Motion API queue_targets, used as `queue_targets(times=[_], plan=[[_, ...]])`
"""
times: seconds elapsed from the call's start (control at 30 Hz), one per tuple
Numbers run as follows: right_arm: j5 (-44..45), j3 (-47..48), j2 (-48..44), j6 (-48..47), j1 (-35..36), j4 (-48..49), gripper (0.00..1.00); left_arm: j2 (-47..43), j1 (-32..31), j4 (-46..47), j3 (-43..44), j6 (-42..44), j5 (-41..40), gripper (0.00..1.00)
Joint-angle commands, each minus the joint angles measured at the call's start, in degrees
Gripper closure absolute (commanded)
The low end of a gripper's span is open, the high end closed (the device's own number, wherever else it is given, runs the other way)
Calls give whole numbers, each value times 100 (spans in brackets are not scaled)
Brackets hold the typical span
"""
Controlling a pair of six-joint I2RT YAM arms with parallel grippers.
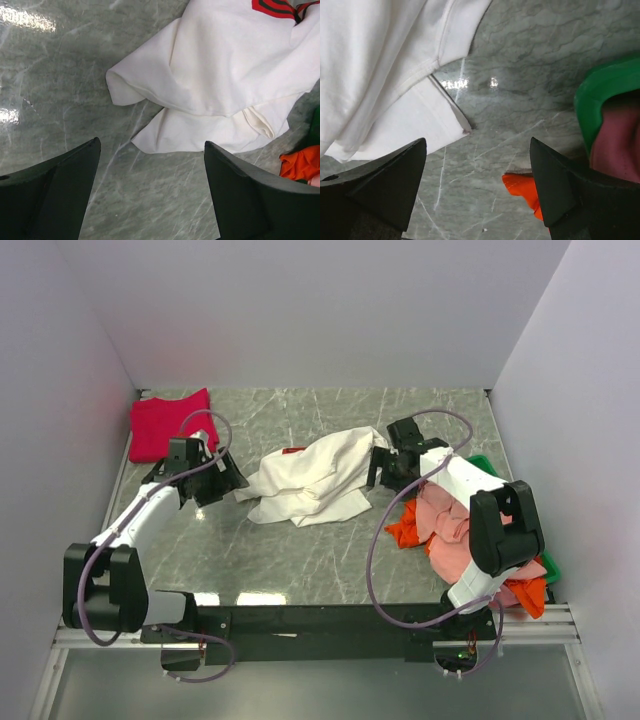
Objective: Fold and stack the t-shirts
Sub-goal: Flatten the tshirt out
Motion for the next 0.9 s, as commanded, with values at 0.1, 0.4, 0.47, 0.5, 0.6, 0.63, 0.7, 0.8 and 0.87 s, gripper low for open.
queue_targets(times=[0.1, 0.4, 0.47, 0.5, 0.6, 0.63, 0.7, 0.8, 0.87], plan=[[399, -138, -54, -134, -226, 75, 11, 330, -54, 338, 9, 80, -77, 11], [882, 3, 16, -283, -481, -109, 11, 629, -98, 417, 35, 98, -86, 11], [1005, 38, 43, -310, -534, -153, 11, 682, -107, 426, 61, 98, -60, 11], [1049, 38, 43, -319, -560, -162, 11, 691, -107, 426, 70, 98, -60, 11], [1128, 55, 69, -345, -648, -197, 11, 735, -116, 418, 132, 116, -60, 11], [1154, 55, 60, -354, -683, -197, 11, 744, -116, 426, 149, 116, -51, 11], [1234, 73, 52, -380, -727, -232, 11, 770, -116, 444, 167, 116, -42, 11], [1339, 108, 69, -424, -842, -294, 10, 805, -124, 487, 167, 116, -16, 11], [1383, 117, 52, -450, -929, -320, 10, 858, -124, 505, 185, 116, 10, 11]])
